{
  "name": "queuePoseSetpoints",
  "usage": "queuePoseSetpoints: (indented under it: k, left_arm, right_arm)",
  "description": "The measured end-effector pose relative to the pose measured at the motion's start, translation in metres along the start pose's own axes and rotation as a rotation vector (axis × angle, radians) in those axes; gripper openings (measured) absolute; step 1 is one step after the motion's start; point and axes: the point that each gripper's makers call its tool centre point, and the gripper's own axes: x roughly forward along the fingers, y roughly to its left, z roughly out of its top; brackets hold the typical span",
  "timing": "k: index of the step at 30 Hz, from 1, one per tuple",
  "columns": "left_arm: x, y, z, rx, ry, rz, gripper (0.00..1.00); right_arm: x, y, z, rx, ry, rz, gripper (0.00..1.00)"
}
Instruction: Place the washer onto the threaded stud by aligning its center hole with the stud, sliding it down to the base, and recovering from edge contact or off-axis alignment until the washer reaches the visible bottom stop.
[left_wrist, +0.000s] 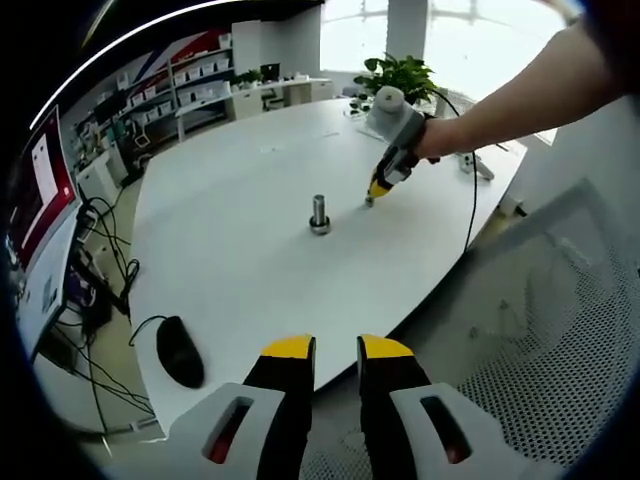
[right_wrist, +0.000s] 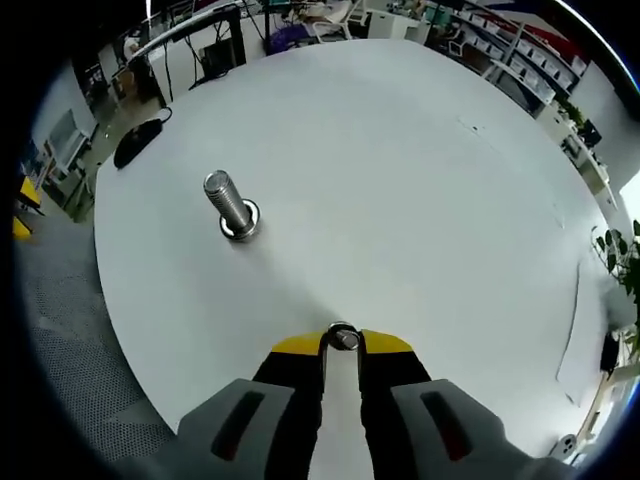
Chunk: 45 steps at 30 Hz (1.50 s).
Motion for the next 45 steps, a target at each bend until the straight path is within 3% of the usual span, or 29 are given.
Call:
queuePoseSetpoints:
  k: [13, 21, 22, 24, 25, 30, 32, 39, 45]
  left_arm:
    - [0.000, 0.001, -0.001, -0.004, 0.005, 0.004, 0.14]
    - [0.000, 0.002, 0.000, -0.002, 0.001, 0.006, 0.13]
    - [0.000, 0.001, -0.001, 0.001, 0.008, 0.005, 0.13]
    - [0.001, 0.000, -0.003, 0.000, 0.013, 0.001, 0.13]
    - [0.001, 0.000, -0.002, -0.004, 0.013, -0.002, 0.13]
    - [0.000, -0.002, -0.001, -0.010, 0.005, -0.010, 0.14]
    - [0.000, -0.001, -0.001, -0.013, 0.001, -0.011, 0.14]
    - [-0.002, -0.001, 0.002, -0.034, -0.020, -0.009, 0.16]
    - [-0.005, 0.004, 0.009, -0.066, -0.062, -0.001, 0.19]
  right_arm:
    - [0.009, 0.001, -0.008, 0.015, 0.015, 0.010, 0.18]
    - [-0.011, 0.001, -0.014, 0.043, -0.030, -0.002, 0.21]
    - [-0.015, 0.000, -0.013, 0.060, -0.055, 0.000, 0.21]
    - [-0.027, 0.003, -0.002, 0.105, -0.165, 0.020, 0.24]
    - [-0.031, 0.003, -0.002, 0.116, -0.181, 0.018, 0.24]
    - [-0.054, 0.004, -0.017, 0.109, -0.215, -0.004, 0.24]
    - [-0.064, 0.005, -0.019, 0.154, -0.268, -0.001, 0.24]
    - [-0.091, 0.016, -0.036, 0.191, -0.307, 0.006, 0.24]
    - [-0.124, 0.024, -0.038, 0.272, -0.410, 0.023, 0.24]
